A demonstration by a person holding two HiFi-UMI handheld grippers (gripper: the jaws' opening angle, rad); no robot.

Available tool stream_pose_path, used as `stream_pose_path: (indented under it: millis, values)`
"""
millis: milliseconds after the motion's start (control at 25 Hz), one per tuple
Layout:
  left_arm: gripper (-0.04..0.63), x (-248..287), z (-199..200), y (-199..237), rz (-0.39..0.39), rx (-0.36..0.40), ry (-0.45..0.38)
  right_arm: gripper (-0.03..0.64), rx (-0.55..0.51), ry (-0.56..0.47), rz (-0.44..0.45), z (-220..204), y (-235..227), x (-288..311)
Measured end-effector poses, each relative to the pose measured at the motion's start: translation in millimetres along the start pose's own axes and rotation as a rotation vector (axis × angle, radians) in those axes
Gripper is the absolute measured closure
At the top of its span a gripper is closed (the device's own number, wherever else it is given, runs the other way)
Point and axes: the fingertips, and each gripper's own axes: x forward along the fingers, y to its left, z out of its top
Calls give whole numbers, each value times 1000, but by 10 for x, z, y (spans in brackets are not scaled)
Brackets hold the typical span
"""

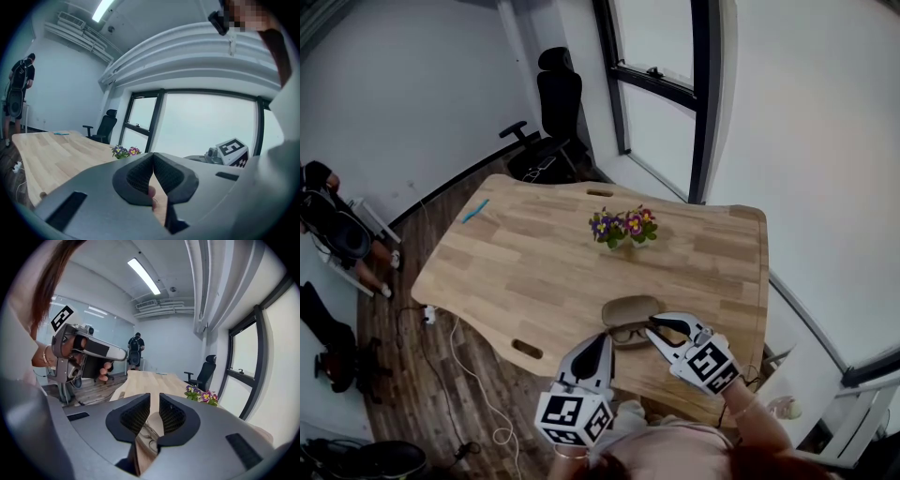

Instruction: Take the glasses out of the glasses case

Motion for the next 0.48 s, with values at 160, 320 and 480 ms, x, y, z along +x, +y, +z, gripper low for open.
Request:
stream_pose_path:
  millis: [160, 320, 480]
  values:
    - [595, 58, 15, 118, -8, 7, 9, 575, -9, 39, 16, -110, -26, 162]
    - [595, 113, 12, 230, -18, 12, 20, 569, -31, 79, 32, -219, -42, 316]
    - [595, 155, -19, 308, -34, 17, 36, 561, -58, 125, 59, -356, -17, 460]
